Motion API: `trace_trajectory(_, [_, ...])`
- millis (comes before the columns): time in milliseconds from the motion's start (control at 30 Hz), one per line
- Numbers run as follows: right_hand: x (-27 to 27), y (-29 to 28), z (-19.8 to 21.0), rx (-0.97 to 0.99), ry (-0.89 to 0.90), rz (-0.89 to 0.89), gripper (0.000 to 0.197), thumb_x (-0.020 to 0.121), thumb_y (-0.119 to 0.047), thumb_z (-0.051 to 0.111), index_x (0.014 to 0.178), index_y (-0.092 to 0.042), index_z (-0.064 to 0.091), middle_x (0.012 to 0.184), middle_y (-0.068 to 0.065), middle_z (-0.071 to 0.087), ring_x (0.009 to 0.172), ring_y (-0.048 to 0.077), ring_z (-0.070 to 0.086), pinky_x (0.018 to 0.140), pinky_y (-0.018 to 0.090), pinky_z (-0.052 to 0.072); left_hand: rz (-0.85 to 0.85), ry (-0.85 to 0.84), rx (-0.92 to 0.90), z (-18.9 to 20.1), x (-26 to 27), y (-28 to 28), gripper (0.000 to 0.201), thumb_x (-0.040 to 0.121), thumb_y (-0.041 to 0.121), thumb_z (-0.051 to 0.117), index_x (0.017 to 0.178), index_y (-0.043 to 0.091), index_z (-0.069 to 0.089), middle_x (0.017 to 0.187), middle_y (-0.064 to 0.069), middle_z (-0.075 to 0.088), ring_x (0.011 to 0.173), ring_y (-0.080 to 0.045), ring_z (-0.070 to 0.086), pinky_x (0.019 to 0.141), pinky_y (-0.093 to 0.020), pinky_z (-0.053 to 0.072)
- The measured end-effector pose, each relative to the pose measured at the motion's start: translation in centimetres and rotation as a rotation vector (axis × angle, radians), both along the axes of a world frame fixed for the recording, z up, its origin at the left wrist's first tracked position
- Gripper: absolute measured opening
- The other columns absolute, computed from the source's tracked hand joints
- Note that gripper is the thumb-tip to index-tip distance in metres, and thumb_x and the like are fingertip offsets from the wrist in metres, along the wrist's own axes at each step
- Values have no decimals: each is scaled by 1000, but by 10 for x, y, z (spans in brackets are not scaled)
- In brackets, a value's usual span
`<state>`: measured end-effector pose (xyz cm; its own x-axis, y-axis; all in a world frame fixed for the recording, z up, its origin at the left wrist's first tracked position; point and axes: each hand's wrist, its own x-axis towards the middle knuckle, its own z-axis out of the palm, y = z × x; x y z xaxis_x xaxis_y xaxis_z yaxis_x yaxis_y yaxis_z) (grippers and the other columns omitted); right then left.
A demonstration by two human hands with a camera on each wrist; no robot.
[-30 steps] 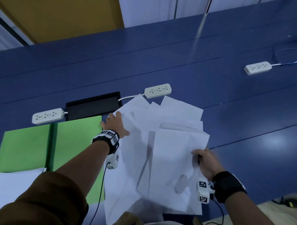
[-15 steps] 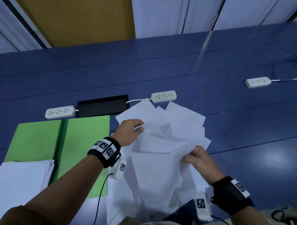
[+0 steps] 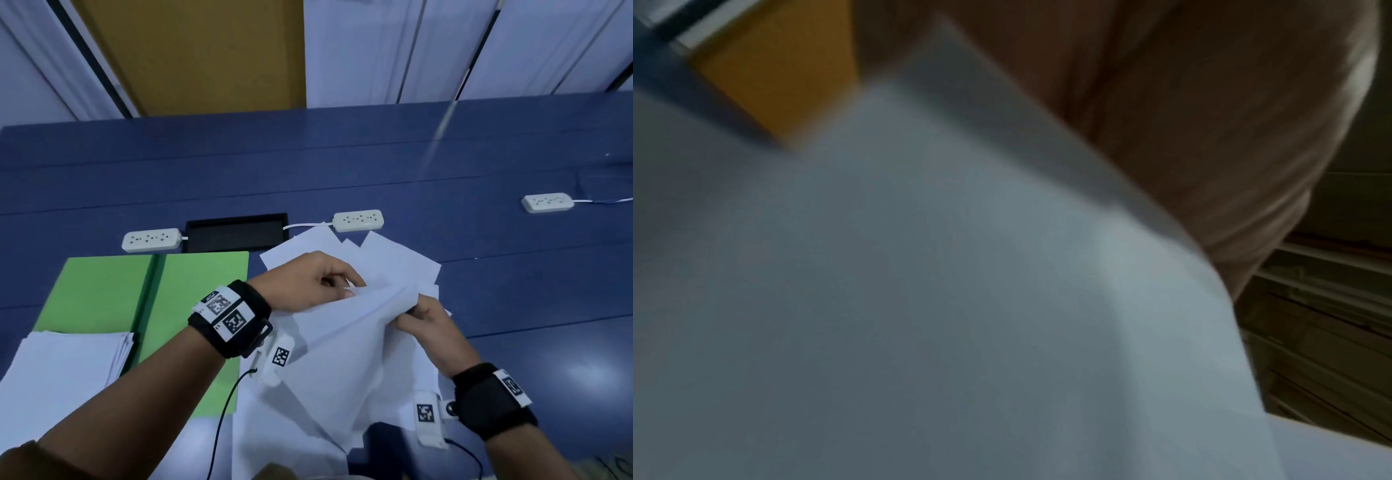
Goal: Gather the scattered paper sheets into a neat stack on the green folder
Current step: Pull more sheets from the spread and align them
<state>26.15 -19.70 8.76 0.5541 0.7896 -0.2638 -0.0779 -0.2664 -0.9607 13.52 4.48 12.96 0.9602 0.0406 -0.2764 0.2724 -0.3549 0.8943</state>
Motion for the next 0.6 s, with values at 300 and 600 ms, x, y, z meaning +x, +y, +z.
trace_trajectory(300, [16,-13,-21,42,173,-282,33,95,11,48,102,-3,77,115,20,76,106,42,70,95,53,53,348,52,-646,-22,-51,16,79,70,81,74,124,23,73,120,-14,69,104,-25,63,93,-30,52])
trace_trajectory(600, [21,-8,-27,65,301,-471,27,96,3,56,107,-11,75,122,16,69,103,30,67,86,44,50,453,18,-729,-70,-64,-42,53,87,10,77,136,4,61,135,-16,68,127,-33,64,108,-43,51])
